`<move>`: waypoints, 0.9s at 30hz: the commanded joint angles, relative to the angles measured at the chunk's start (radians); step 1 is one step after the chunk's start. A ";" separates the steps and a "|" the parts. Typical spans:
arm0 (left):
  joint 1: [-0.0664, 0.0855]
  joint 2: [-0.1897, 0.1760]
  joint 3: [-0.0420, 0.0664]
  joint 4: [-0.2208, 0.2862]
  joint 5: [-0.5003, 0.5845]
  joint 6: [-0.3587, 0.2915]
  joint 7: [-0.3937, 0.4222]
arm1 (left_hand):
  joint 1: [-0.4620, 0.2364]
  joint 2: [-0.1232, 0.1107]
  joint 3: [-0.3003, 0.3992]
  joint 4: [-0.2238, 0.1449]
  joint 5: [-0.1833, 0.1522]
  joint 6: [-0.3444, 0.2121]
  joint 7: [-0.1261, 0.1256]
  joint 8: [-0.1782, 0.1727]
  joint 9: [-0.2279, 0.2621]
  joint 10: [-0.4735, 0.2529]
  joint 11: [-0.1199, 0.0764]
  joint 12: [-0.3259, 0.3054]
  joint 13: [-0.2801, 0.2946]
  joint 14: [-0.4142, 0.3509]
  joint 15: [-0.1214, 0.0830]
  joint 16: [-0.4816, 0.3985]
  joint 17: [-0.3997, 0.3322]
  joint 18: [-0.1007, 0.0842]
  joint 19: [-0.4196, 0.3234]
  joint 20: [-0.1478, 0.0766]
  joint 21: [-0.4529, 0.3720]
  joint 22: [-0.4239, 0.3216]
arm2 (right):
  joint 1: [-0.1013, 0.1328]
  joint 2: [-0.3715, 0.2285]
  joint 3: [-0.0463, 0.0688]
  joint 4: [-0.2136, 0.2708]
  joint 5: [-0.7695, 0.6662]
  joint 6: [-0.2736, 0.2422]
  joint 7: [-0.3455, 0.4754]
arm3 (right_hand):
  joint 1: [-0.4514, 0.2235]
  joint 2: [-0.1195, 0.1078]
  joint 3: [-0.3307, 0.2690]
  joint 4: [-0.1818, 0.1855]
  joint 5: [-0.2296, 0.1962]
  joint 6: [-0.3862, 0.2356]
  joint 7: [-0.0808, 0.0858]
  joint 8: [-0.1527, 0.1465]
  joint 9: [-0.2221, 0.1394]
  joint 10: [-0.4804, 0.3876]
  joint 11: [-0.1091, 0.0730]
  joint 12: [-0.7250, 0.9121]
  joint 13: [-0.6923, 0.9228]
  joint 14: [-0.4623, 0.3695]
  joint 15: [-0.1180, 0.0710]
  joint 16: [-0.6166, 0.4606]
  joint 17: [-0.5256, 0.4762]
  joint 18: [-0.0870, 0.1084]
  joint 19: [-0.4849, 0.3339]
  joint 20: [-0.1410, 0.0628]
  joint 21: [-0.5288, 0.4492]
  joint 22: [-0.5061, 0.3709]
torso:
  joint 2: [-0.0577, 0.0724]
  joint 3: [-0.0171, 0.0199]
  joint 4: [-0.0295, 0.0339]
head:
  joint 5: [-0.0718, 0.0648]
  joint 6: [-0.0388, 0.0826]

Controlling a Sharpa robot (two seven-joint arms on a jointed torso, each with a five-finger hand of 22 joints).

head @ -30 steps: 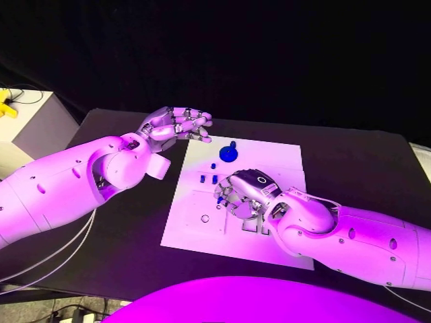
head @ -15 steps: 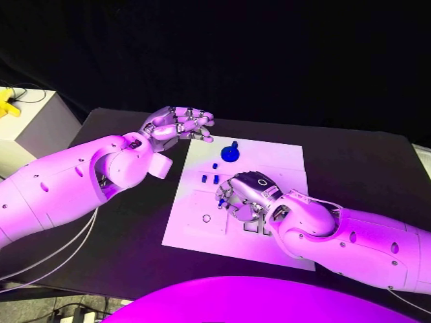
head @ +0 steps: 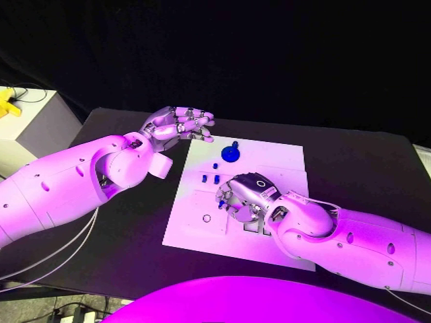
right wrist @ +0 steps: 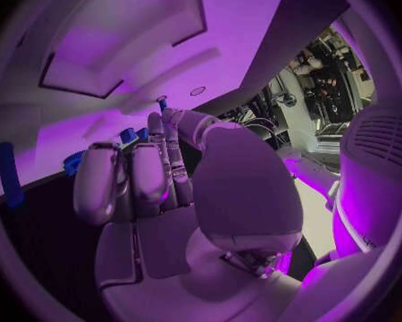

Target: Assemble the parts on the task board

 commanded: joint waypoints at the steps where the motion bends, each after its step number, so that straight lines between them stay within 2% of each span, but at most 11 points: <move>1: -0.001 0.003 0.001 0.000 0.007 0.013 0.008 | 0.005 0.003 0.001 -0.006 0.005 -0.003 0.003 -0.006 -0.001 0.000 0.004 -0.004 0.001 0.003 0.006 -0.006 0.002 0.012 0.007 0.001 -0.006 -0.002 | -0.002 0.002 -0.001 -0.001 -0.017 0.014 0.000 | -0.002 0.006 0.001 -0.006 0.005 0.000 0.007 0.007 0.001 0.017 -0.010 0.003 0.000 0.022 -0.003 0.005 -0.001 -0.010 0.005 -0.002 0.003 0.001 | 0.000 -0.0004 -0.0005 | 0.000 0.000; 19: -0.001 0.005 0.001 -0.003 0.007 0.017 0.005 | 0.005 0.003 0.001 -0.006 0.005 -0.003 0.003 -0.007 -0.001 -0.001 0.004 -0.005 0.001 0.002 0.007 -0.007 0.002 0.012 0.007 0.001 -0.007 -0.002 | -0.003 0.003 -0.004 -0.006 -0.023 0.034 -0.003 | -0.002 0.007 0.002 -0.007 0.006 0.000 0.007 0.007 0.002 0.017 -0.010 0.003 0.000 0.023 -0.003 0.007 0.001 -0.011 0.005 -0.002 0.005 0.003 | 0.000 -0.0001 -0.0006 | 0.001 0.000; 27: -0.001 0.005 0.001 -0.002 0.007 0.021 0.001 | 0.005 0.003 0.000 -0.006 0.005 -0.003 0.003 -0.007 -0.001 -0.001 0.005 -0.006 0.001 0.002 0.007 -0.008 0.003 0.011 0.006 0.002 -0.007 -0.003 | -0.004 0.014 -0.008 -0.019 -0.046 0.055 -0.015 | -0.009 0.003 0.000 -0.008 0.002 -0.008 0.009 0.004 0.004 0.010 -0.008 0.000 0.000 0.021 -0.002 0.005 -0.006 -0.009 0.001 -0.001 -0.002 -0.004 | 0.000 -0.0004 -0.0003 | 0.001 0.000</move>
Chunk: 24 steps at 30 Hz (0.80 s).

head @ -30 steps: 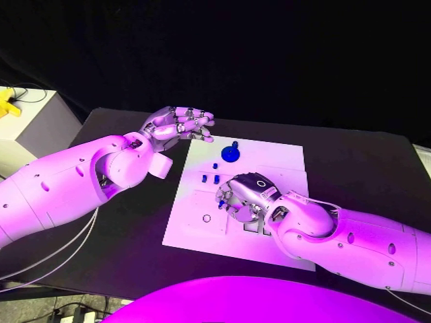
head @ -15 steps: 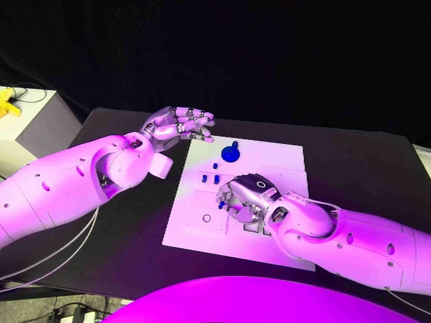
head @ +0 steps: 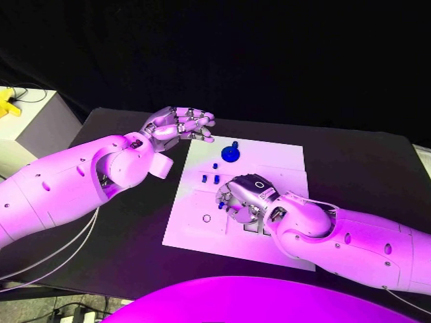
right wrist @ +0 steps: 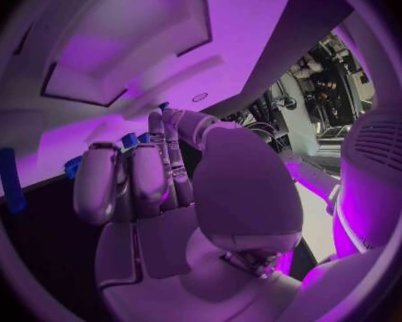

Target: Assemble the parts on the task board

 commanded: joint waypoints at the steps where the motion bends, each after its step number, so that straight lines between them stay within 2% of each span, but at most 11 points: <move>1: -0.001 0.002 0.001 0.002 0.007 0.019 0.003 | 0.005 0.003 0.000 -0.006 0.005 -0.003 0.003 -0.003 -0.001 -0.001 0.005 -0.006 0.001 0.002 0.007 -0.004 0.001 0.012 0.006 0.002 -0.004 -0.001 | -0.003 0.005 -0.005 -0.006 -0.033 0.039 -0.009 | -0.010 0.003 -0.003 -0.005 0.003 -0.004 0.003 -0.003 0.003 0.000 -0.002 0.000 0.000 0.020 -0.001 0.000 -0.003 -0.008 0.000 0.000 -0.002 -0.002 | 0.001 -0.0004 0.0005 | 0.000 0.000; 7: -0.001 0.003 0.001 0.001 0.007 0.022 0.001 | 0.004 0.003 0.000 -0.006 0.005 -0.003 0.004 -0.004 -0.002 -0.001 0.005 -0.006 0.001 0.002 0.007 -0.005 0.002 0.011 0.006 0.002 -0.004 -0.002 | -0.004 0.009 -0.009 -0.010 -0.041 0.046 0.008 | -0.030 -0.013 -0.004 -0.004 -0.002 -0.030 0.013 -0.019 0.002 -0.034 0.009 -0.002 -0.005 0.014 0.008 -0.002 -0.014 -0.007 -0.009 0.007 -0.007 -0.004 | 0.000 -0.0006 0.0003 | 0.001 0.000; 13: -0.001 0.004 0.001 -0.001 0.006 0.025 -0.002 | 0.004 0.003 0.000 -0.006 0.005 -0.003 0.004 -0.004 -0.002 -0.001 0.005 -0.006 0.001 0.002 0.007 -0.005 0.002 0.011 0.006 0.002 -0.004 -0.002 | -0.004 0.008 -0.012 -0.012 -0.043 0.041 0.031 | -0.046 -0.043 -0.001 -0.008 0.001 -0.050 0.021 -0.032 0.003 -0.137 0.030 0.001 -0.029 0.003 0.026 -0.006 -0.037 0.005 -0.042 0.024 -0.058 -0.055 | 0.000 -0.0002 -0.0005 | 0.001 0.000; 19: -0.001 0.004 0.001 -0.002 0.006 0.028 -0.004 | 0.004 0.004 0.000 -0.006 0.005 -0.004 0.004 -0.004 -0.002 -0.002 0.005 -0.007 0.001 0.001 0.008 -0.006 0.002 0.011 0.006 0.002 -0.005 -0.003 | -0.004 0.004 -0.013 -0.008 -0.044 0.030 0.038 | -0.051 -0.052 -0.008 -0.011 0.001 -0.060 0.024 -0.038 0.003 -0.183 0.037 0.006 -0.037 -0.015 0.033 -0.019 -0.062 0.014 -0.067 0.032 -0.094 -0.089 | 0.000 0.0008 -0.0005 | 0.000 0.000; 24: -0.001 0.004 0.001 -0.003 0.005 0.031 -0.006 | 0.004 0.004 0.000 -0.006 0.005 -0.004 0.004 -0.004 -0.002 -0.002 0.005 -0.007 0.001 0.001 0.008 -0.006 0.002 0.011 0.006 0.002 -0.005 -0.003 | -0.004 0.001 -0.014 -0.007 -0.044 0.014 0.038 | -0.043 -0.056 -0.033 -0.019 0.001 -0.089 0.032 -0.060 -0.001 -0.266 0.049 0.017 -0.041 -0.068 0.045 -0.057 -0.129 0.038 -0.133 0.044 -0.199 -0.192 | 0.000 0.0007 0.0000 | -0.001 0.000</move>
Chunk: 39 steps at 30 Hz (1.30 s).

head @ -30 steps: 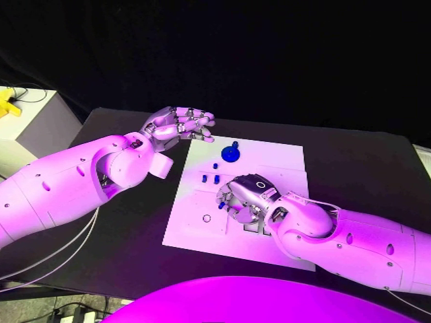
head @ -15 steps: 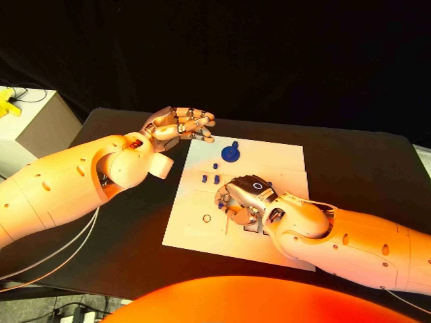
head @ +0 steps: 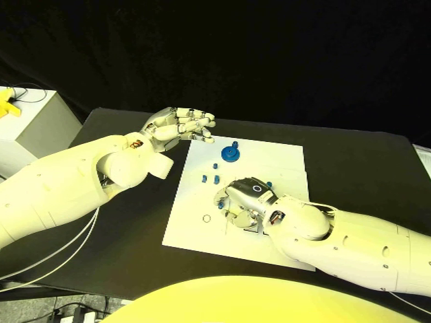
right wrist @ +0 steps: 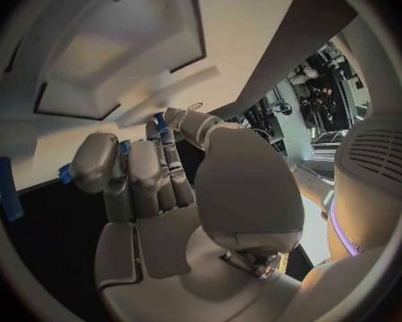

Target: Assemble the parts on the task board

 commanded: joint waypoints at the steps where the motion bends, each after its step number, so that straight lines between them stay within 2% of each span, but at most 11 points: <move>1: -0.001 0.002 0.001 0.001 0.005 0.021 0.000 | 0.004 0.004 0.000 -0.006 0.005 -0.004 0.004 -0.005 -0.001 -0.002 0.005 -0.004 0.002 0.001 0.008 -0.006 0.002 0.011 0.006 0.002 -0.005 -0.002 | -0.002 -0.003 -0.001 0.000 -0.014 0.000 0.013 | 0.007 -0.004 -0.015 -0.002 0.000 -0.019 0.001 -0.012 -0.003 -0.033 0.004 0.008 0.000 -0.022 0.004 -0.015 -0.027 0.017 -0.026 0.004 -0.041 -0.039 | 0.000 0.0006 0.0003 | -0.001 0.000; 4: -0.001 0.002 0.001 0.000 0.005 0.022 -0.002 | 0.003 0.004 0.000 -0.006 0.005 -0.005 0.005 -0.005 -0.001 -0.002 0.005 -0.004 0.002 0.001 0.008 -0.007 0.002 0.011 0.006 0.002 -0.006 -0.002 | -0.002 -0.005 -0.001 0.001 -0.014 -0.015 0.011 | 0.019 -0.001 -0.043 -0.004 0.002 -0.045 0.004 -0.034 -0.010 -0.080 0.010 0.028 0.003 -0.060 0.009 -0.042 -0.079 0.029 -0.063 0.011 -0.097 -0.090 | 0.000 0.0010 0.0003 | -0.003 0.000; 8: -0.001 0.001 0.001 -0.001 0.005 0.024 -0.004 | 0.003 0.004 0.000 -0.006 0.004 -0.005 0.005 -0.006 -0.001 -0.003 0.006 -0.005 0.002 0.001 0.008 -0.007 0.002 0.011 0.006 0.002 -0.007 -0.002 | -0.002 -0.008 -0.001 0.006 -0.013 -0.050 0.010 | 0.044 0.007 -0.110 0.001 0.001 -0.084 -0.010 -0.066 -0.020 -0.153 0.021 0.066 0.007 -0.123 0.019 -0.083 -0.167 0.046 -0.120 0.021 -0.187 -0.170 | 0.000 0.0005 0.0005 | -0.005 0.000; 15: -0.002 0.001 0.001 -0.002 0.004 0.027 -0.006 | 0.003 0.004 -0.001 -0.006 0.004 -0.006 0.006 -0.006 -0.002 -0.003 0.006 -0.005 0.002 0.001 0.008 -0.008 0.003 0.012 0.006 0.002 -0.007 -0.003 | -0.002 -0.018 -0.001 0.022 -0.001 -0.101 0.015 | 0.123 0.030 -0.265 0.054 0.004 -0.145 -0.028 -0.114 -0.031 -0.251 0.030 0.165 0.021 -0.174 0.029 -0.081 -0.242 0.059 -0.158 0.031 -0.267 -0.232 | 0.000 0.0003 0.0007 | -0.008 0.000; 19: -0.002 0.001 0.001 -0.003 0.004 0.028 -0.007 | 0.003 0.004 -0.001 -0.006 0.004 -0.006 0.006 -0.006 -0.002 -0.003 0.006 -0.005 0.002 0.001 0.008 -0.008 0.003 0.012 0.006 0.002 -0.007 -0.003 | -0.001 -0.043 0.001 0.047 0.040 -0.133 0.029 | 0.138 0.036 -0.270 0.072 0.009 -0.140 -0.020 -0.115 -0.031 -0.246 0.025 0.207 0.028 -0.163 0.024 -0.063 -0.241 0.055 -0.138 0.028 -0.248 -0.211 | -0.001 0.0002 0.0004 | -0.013 0.000; 21: -0.002 0.001 0.001 -0.003 0.004 0.029 -0.007 | 0.003 0.004 -0.001 -0.006 0.004 -0.006 0.006 -0.006 -0.002 -0.003 0.006 -0.005 0.002 0.001 0.008 -0.008 0.003 0.012 0.006 0.002 -0.007 -0.003 | 0.003 -0.066 0.005 0.066 0.078 -0.135 0.033 | 0.137 0.036 -0.239 0.081 0.021 -0.109 0.005 -0.104 -0.028 -0.204 0.012 0.253 0.034 -0.121 0.013 -0.023 -0.207 0.043 -0.091 0.018 -0.184 -0.149 | -0.001 -0.0004 -0.0003 | -0.015 0.000; 25: -0.003 -0.001 0.001 -0.003 0.004 0.028 -0.007 | 0.003 0.004 -0.001 -0.006 0.004 -0.006 0.006 -0.006 -0.002 -0.003 0.006 -0.005 0.002 0.001 0.008 -0.008 0.003 0.012 0.006 0.002 -0.007 -0.003 | 0.033 -0.124 0.015 0.103 0.153 -0.085 0.021 | 0.089 0.006 -0.135 0.103 0.022 -0.061 0.004 -0.093 -0.030 -0.094 -0.004 0.280 0.012 -0.025 -0.003 0.057 -0.104 0.015 0.004 0.000 -0.050 -0.017 | -0.002 0.0000 -0.0022 | -0.023 0.000; 30: -0.005 -0.003 0.001 -0.003 0.004 0.027 -0.006 | 0.003 0.004 -0.001 -0.007 0.004 -0.007 0.006 -0.007 -0.002 -0.004 0.006 -0.006 0.002 0.001 0.008 -0.008 0.004 0.012 0.007 0.003 -0.008 -0.003 | 0.083 -0.199 0.028 0.127 0.209 0.033 0.011 | 0.061 -0.012 -0.101 0.112 0.019 -0.046 0.000 -0.088 -0.030 -0.053 -0.010 0.265 -0.001 0.011 -0.010 0.085 -0.057 0.004 0.037 -0.006 -0.003 0.031 | -0.004 -0.0009 -0.0049 | -0.033 0.000; 34: -0.009 -0.004 0.001 -0.003 0.003 0.027 -0.006 | 0.003 0.004 -0.001 -0.007 0.004 -0.007 0.006 -0.007 -0.002 -0.004 0.006 -0.006 0.002 0.001 0.008 -0.008 0.004 0.012 0.007 0.003 -0.008 -0.003 | 0.121 -0.249 0.035 0.126 0.222 0.101 0.017 | 0.049 -0.027 -0.105 0.113 0.019 -0.044 -0.001 -0.087 -0.029 -0.062 -0.009 0.250 -0.004 0.016 -0.009 0.088 -0.051 0.002 0.042 -0.006 0.002 0.037 | -0.006 -0.0012 -0.0089 | -0.039 0.000; 36: -0.012 -0.004 0.001 -0.004 0.003 0.028 -0.006 | 0.003 0.004 -0.001 -0.007 0.004 -0.007 0.006 -0.007 -0.002 -0.004 0.006 -0.006 0.002 0.001 0.008 -0.008 0.004 0.012 0.007 0.003 -0.008 -0.003 | 0.133 -0.266 0.038 0.118 0.200 0.118 0.018 | 0.020 -0.045 -0.145 0.123 0.084 -0.040 -0.007 -0.084 -0.027 -0.060 -0.015 0.239 -0.002 0.013 -0.014 0.080 -0.062 0.003 0.040 -0.008 -0.009 0.030 | -0.007 -0.0012 -0.0107 | -0.041 0.000; 39: -0.017 -0.004 0.001 -0.004 0.002 0.029 -0.007 | 0.003 0.004 -0.001 -0.007 0.004 -0.007 0.006 -0.007 -0.002 -0.004 0.006 -0.006 0.002 0.001 0.008 -0.008 0.004 0.012 0.007 0.003 -0.008 -0.003 | 0.144 -0.281 0.040 0.107 0.166 0.136 0.017 | 0.015 -0.041 -0.209 0.126 0.117 -0.037 -0.016 -0.081 -0.026 -0.069 -0.019 0.227 -0.001 0.012 -0.016 0.075 -0.068 0.004 0.040 -0.011 -0.019 0.025 | -0.005 -0.0005 -0.0076 | -0.042 0.000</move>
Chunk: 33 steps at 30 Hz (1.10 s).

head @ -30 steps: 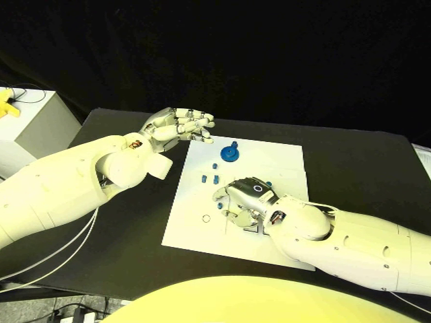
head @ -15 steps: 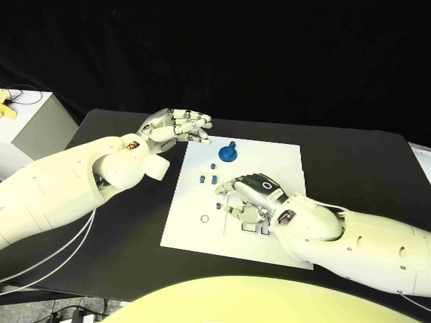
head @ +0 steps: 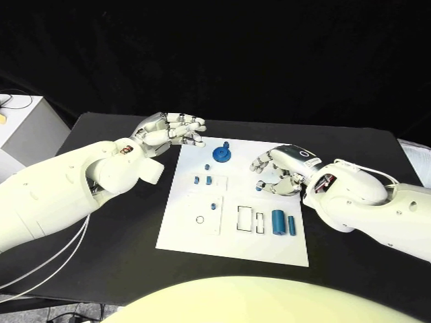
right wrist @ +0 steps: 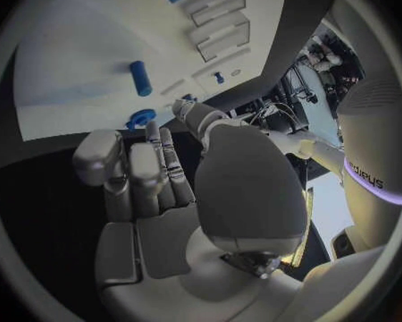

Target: Assemble the parts on the task board

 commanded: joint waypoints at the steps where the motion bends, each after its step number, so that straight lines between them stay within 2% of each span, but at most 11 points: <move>1: -0.005 0.001 0.001 0.001 0.003 0.017 0.003 | 0.003 0.004 -0.001 -0.007 0.004 -0.004 0.002 -0.002 -0.001 -0.001 0.003 -0.006 0.002 0.001 0.008 -0.005 0.001 0.012 0.007 0.003 -0.004 -0.001 | 0.006 -0.007 0.001 -0.009 -0.031 0.090 0.006 | -0.001 0.007 -0.054 0.003 0.014 0.004 -0.007 0.001 0.001 -0.016 -0.006 -0.013 0.001 0.001 -0.004 -0.007 -0.006 -0.011 0.004 -0.003 -0.012 -0.005 | 0.002 0.0003 0.0022 | -0.003 0.000; 5: -0.007 0.000 0.001 0.000 0.002 0.017 0.003 | 0.003 0.004 -0.001 -0.007 0.004 -0.004 0.002 -0.002 -0.001 -0.001 0.003 -0.006 0.002 0.001 0.008 -0.005 0.001 0.012 0.007 0.003 -0.004 -0.001 | 0.009 -0.009 0.002 -0.018 -0.066 0.102 0.001 | 0.025 0.027 -0.123 0.013 0.008 0.002 -0.013 -0.001 -0.001 -0.033 -0.003 -0.022 0.002 -0.004 -0.002 -0.016 -0.019 -0.008 0.001 -0.001 -0.031 -0.019 | 0.002 0.0011 0.0030 | -0.002 0.000; 9: -0.008 0.000 0.001 0.001 0.002 0.019 0.003 | 0.003 0.004 -0.001 -0.007 0.004 -0.004 0.002 -0.002 -0.001 -0.001 0.003 -0.006 0.002 0.001 0.008 -0.005 0.001 0.012 0.007 0.003 -0.004 -0.001 | 0.011 -0.004 0.002 -0.028 -0.084 0.121 -0.004 | 0.053 0.044 -0.183 0.031 -0.003 0.000 -0.017 -0.005 -0.005 -0.046 0.000 -0.025 0.002 -0.008 0.000 -0.023 -0.028 -0.007 -0.001 0.000 -0.046 -0.028 | 0.001 -0.0013 0.0033 | -0.001 0.000; 11: -0.009 0.000 0.001 0.001 0.002 0.019 0.003 | 0.003 0.004 -0.001 -0.007 0.004 -0.004 0.002 -0.002 -0.001 -0.001 0.003 -0.006 0.002 0.001 0.008 -0.005 0.001 0.012 0.007 0.003 -0.004 -0.001 | 0.010 0.000 0.002 -0.035 -0.090 0.128 -0.006 | 0.067 0.051 -0.206 0.039 -0.006 -0.001 -0.019 -0.007 -0.006 -0.052 0.001 -0.026 0.002 -0.009 0.001 -0.025 -0.031 -0.006 -0.002 0.001 -0.052 -0.031 | 0.001 -0.0013 0.0031 | -0.002 0.000; 16: -0.009 -0.001 0.001 0.001 0.002 0.019 0.002 | 0.003 0.004 -0.001 -0.007 0.004 -0.004 0.002 -0.002 -0.001 -0.001 0.003 -0.006 0.002 0.001 0.008 -0.005 0.001 0.012 0.007 0.003 -0.004 -0.001 | 0.007 0.015 0.000 -0.052 -0.097 0.141 -0.009 | 0.079 0.059 -0.213 0.044 -0.008 0.001 -0.018 -0.007 -0.007 -0.051 0.001 -0.025 0.003 -0.009 0.001 -0.024 -0.029 -0.006 -0.001 0.001 -0.054 -0.032 | 0.001 -0.0013 0.0028 | 0.001 0.000; 23: -0.009 -0.001 0.001 0.002 0.002 0.020 0.003 | 0.003 0.004 -0.001 -0.007 0.004 -0.004 0.002 -0.002 -0.001 -0.001 0.003 -0.006 0.002 0.001 0.008 -0.005 0.001 0.012 0.007 0.003 -0.004 -0.001 | 0.002 0.037 -0.002 -0.073 -0.104 0.148 -0.015 | 0.098 0.072 -0.202 0.056 -0.004 0.013 -0.008 -0.004 -0.008 -0.025 -0.004 -0.012 0.005 -0.004 -0.002 -0.019 -0.023 -0.007 0.006 -0.001 -0.048 -0.023 | 0.001 -0.0013 0.0029 | 0.001 0.000; 29: -0.009 -0.002 0.001 0.002 0.002 0.020 0.002 | 0.003 0.004 -0.001 -0.007 0.004 -0.004 0.002 -0.002 -0.001 -0.001 0.003 -0.006 0.002 0.001 0.008 -0.005 0.001 0.012 0.007 0.003 -0.004 -0.001 | -0.005 0.048 -0.004 -0.078 -0.106 0.163 -0.021 | 0.111 0.070 -0.152 0.076 -0.014 0.045 -0.011 0.006 -0.007 0.025 -0.010 -0.002 0.003 0.011 -0.008 -0.002 0.005 -0.014 0.023 -0.008 -0.015 0.012 | 0.001 -0.0004 0.0027 | 0.000 0.000; 30: -0.009 -0.002 0.001 0.002 0.002 0.020 0.002 | 0.003 0.004 -0.001 -0.007 0.004 -0.004 0.002 -0.002 -0.001 -0.001 0.003 -0.006 0.002 0.001 0.008 -0.005 0.001 0.012 0.007 0.003 -0.004 -0.001 | -0.005 0.049 -0.004 -0.078 -0.105 0.166 -0.022 | 0.116 0.071 -0.124 0.083 -0.051 0.065 -0.012 0.014 -0.005 0.054 -0.011 -0.002 0.003 0.019 -0.010 0.010 0.025 -0.019 0.032 -0.010 0.004 0.031 | 0.001 -0.0006 0.0026 | -0.001 0.000; 31: -0.009 -0.002 0.001 0.002 0.002 0.020 0.002 | 0.003 0.004 -0.001 -0.007 0.004 -0.004 0.002 -0.002 -0.001 -0.001 0.003 -0.006 0.002 0.001 0.008 -0.005 0.001 0.012 0.007 0.003 -0.004 -0.001 | -0.006 0.049 -0.005 -0.078 -0.105 0.168 -0.024 | 0.116 0.063 -0.088 0.094 -0.068 0.078 -0.012 0.018 -0.004 0.073 -0.013 -0.014 0.000 0.023 -0.011 0.016 0.034 -0.021 0.038 -0.012 0.017 0.044 | 0.001 -0.0006 0.0027 | -0.002 0.000; 33: -0.009 -0.002 0.001 0.002 0.002 0.020 0.002 | 0.003 0.004 -0.001 -0.007 0.004 -0.004 0.002 -0.002 -0.001 -0.001 0.003 -0.006 0.002 0.001 0.008 -0.005 0.001 0.012 0.007 0.003 -0.004 -0.001 | -0.007 0.051 -0.005 -0.078 -0.105 0.172 -0.026 | 0.113 0.053 -0.061 0.100 -0.070 0.085 -0.014 0.019 -0.003 0.089 -0.015 -0.026 0.000 0.025 -0.012 0.019 0.040 -0.022 0.041 -0.014 0.025 0.053 | 0.001 -0.0007 0.0019 | -0.001 0.000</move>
